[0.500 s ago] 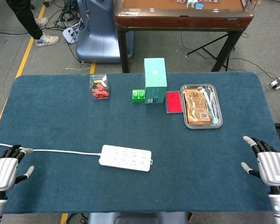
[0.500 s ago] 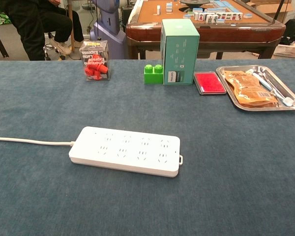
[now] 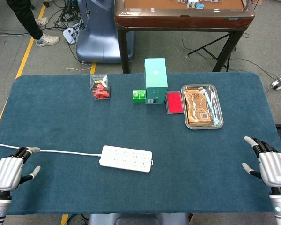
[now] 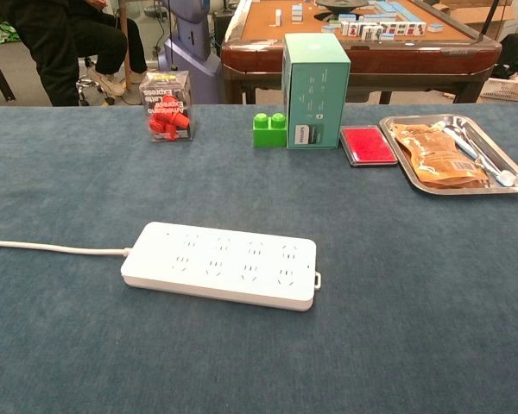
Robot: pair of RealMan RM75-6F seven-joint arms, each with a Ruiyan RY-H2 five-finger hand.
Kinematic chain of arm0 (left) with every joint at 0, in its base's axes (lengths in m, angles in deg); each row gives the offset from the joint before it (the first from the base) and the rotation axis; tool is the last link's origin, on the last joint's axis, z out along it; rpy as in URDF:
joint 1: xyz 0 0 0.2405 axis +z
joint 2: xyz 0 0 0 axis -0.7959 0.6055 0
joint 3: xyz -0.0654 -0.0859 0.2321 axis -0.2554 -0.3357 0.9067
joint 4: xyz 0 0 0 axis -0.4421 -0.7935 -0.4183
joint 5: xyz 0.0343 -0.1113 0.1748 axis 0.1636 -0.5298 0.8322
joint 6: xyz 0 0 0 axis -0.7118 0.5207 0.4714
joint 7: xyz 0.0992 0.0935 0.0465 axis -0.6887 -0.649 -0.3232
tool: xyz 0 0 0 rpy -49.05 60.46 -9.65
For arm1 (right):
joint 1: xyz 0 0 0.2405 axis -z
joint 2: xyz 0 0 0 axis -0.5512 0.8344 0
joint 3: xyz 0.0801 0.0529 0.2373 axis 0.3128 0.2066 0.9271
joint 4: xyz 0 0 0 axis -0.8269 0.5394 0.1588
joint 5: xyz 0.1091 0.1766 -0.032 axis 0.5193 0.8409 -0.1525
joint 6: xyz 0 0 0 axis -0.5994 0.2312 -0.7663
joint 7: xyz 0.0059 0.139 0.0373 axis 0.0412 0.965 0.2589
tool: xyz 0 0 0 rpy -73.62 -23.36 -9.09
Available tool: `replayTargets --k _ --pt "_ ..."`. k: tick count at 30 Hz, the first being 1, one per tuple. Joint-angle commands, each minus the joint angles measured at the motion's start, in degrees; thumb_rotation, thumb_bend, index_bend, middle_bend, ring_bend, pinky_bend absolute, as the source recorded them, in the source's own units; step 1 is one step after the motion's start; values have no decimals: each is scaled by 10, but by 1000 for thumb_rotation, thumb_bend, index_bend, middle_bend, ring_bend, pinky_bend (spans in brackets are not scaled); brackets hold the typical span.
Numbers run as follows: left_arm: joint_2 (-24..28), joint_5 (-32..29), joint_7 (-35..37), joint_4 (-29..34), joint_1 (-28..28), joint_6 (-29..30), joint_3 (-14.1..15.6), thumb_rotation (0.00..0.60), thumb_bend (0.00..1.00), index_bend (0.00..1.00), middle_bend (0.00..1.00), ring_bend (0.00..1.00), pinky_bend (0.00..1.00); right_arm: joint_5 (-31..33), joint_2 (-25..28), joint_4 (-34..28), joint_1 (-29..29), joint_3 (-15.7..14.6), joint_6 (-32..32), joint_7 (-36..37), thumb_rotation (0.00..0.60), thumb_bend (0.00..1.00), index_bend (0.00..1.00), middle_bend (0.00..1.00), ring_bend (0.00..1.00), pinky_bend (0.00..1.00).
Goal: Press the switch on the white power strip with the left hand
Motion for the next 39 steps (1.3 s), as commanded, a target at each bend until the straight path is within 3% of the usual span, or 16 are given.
replayTargets --k 1,6,10,16,22,29,39 --pt "16 24 37 30 -16 -10 3 600 279 335 535 505 765 0 0 -1 -1 0 -2 -2 600 143 199 253 251 438" --pt "43 50 86 99 -47 -37 -2 600 279 324 802 734 981 1 1 -8 -4 2 -5 -8 600 143 199 254 251 439" --pt "62 83 106 135 -75 -58 -4 600 336 325 906 843 1000 1 4 -14 -5 4 -5 -10 600 144 199 254 251 439" --pt "75 136 94 187 -128 -120 0 600 413 321 981 985 1000 -4 19 -33 -4 5 1 -9 600 144 199 254 251 439" --pt "68 114 91 234 -179 -203 -1 600 534 320 1000 1000 1000 -7 33 -48 3 7 16 -5 600 145 199 255 251 439" --pt "27 92 25 223 -221 -264 -12 600 608 315 1000 1000 1000 -7 46 -60 12 7 29 -4 600 145 199 256 251 439" --pt "-28 -20 -94 215 -269 -341 -34 600 653 304 1000 1000 1000 -3 49 -62 14 7 26 -3 600 145 199 256 251 439"
